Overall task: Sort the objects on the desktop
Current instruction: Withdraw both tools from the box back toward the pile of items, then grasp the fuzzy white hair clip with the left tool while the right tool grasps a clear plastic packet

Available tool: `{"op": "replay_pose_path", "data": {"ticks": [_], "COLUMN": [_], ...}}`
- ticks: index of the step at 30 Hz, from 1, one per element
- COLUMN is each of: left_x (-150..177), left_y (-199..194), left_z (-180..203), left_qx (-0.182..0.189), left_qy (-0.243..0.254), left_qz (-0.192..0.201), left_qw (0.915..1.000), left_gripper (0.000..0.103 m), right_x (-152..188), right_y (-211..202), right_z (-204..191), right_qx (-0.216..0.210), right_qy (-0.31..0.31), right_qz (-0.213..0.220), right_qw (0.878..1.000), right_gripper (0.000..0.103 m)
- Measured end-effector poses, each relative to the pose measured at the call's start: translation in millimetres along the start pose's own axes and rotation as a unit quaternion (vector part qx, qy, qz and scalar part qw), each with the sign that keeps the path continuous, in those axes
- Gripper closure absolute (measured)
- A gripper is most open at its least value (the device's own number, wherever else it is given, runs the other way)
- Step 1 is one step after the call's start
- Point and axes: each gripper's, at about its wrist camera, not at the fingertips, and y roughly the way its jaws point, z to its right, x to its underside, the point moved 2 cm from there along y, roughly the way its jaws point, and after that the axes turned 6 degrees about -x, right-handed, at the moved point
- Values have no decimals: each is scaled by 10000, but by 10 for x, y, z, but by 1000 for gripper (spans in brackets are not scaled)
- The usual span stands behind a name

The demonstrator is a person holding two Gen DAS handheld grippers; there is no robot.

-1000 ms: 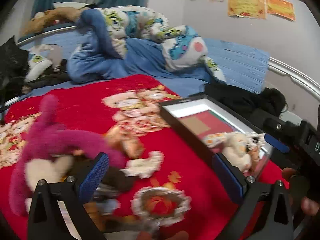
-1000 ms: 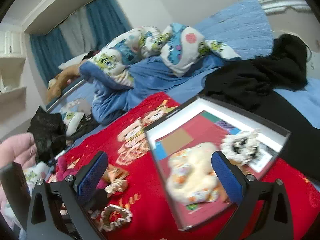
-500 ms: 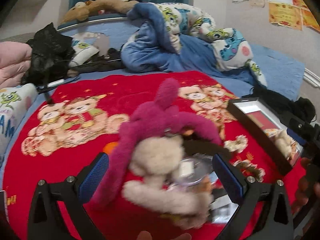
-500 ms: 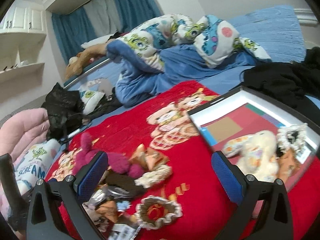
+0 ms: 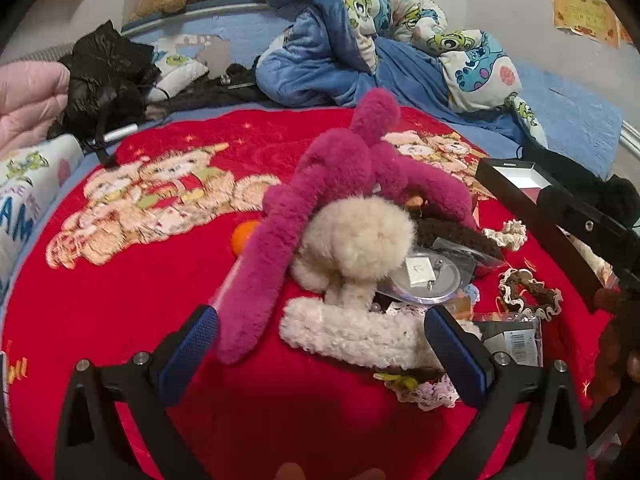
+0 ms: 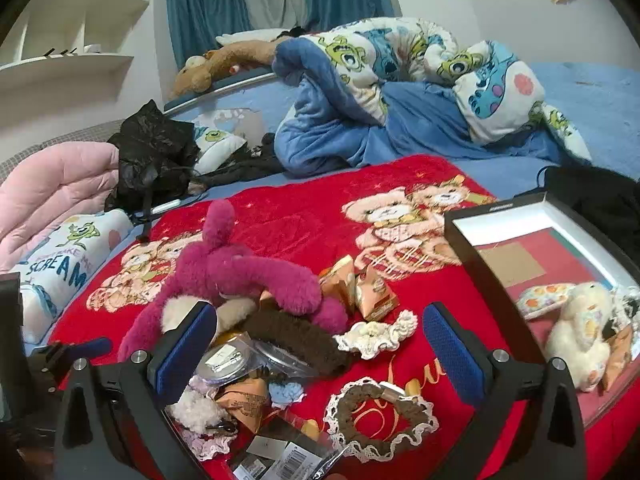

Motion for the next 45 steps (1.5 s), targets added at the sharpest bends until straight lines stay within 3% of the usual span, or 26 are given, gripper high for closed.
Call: {"op": "replay_pose_path", "data": {"ticks": [4, 10, 16, 25, 32, 37, 41, 44, 45], "left_x": [-19, -101, -42, 113, 159, 212, 232, 248, 254], "left_y": [79, 188, 265, 238, 282, 296, 308, 293, 278], "left_z": [46, 165, 190, 36, -14, -65, -100, -115, -116], "left_qx": [124, 64, -146, 36, 230, 353, 435, 561, 609], "left_qy": [-23, 190, 383, 98, -61, -335, -500, -619, -635], "left_qz": [-74, -85, 63, -27, -125, -248, -329, -350, -334], "left_qw": [9999, 9998, 9991, 9999, 9996, 9985, 9973, 9959, 9956], "left_gripper": [0, 0, 0, 0, 0, 0, 0, 7, 15], "right_x": [43, 146, 245, 351, 421, 520, 532, 523, 518], "right_y": [82, 223, 409, 482, 503, 651, 641, 638, 642], "right_z": [11, -64, -192, -250, -207, -185, -206, -175, -167], "right_qx": [-148, -722, -1076, -1281, -1200, -820, -728, -682, -648], "right_qy": [-195, -750, -1113, -1270, -1314, -1667, -1745, -1634, -1589], "right_qz": [-175, -489, -820, -1174, -1308, -1638, -1563, -1536, -1539], "right_qw": [9995, 9934, 9845, 9766, 9753, 9688, 9694, 9721, 9731], "right_gripper": [1, 14, 33, 65, 68, 68, 71, 74, 75]}}
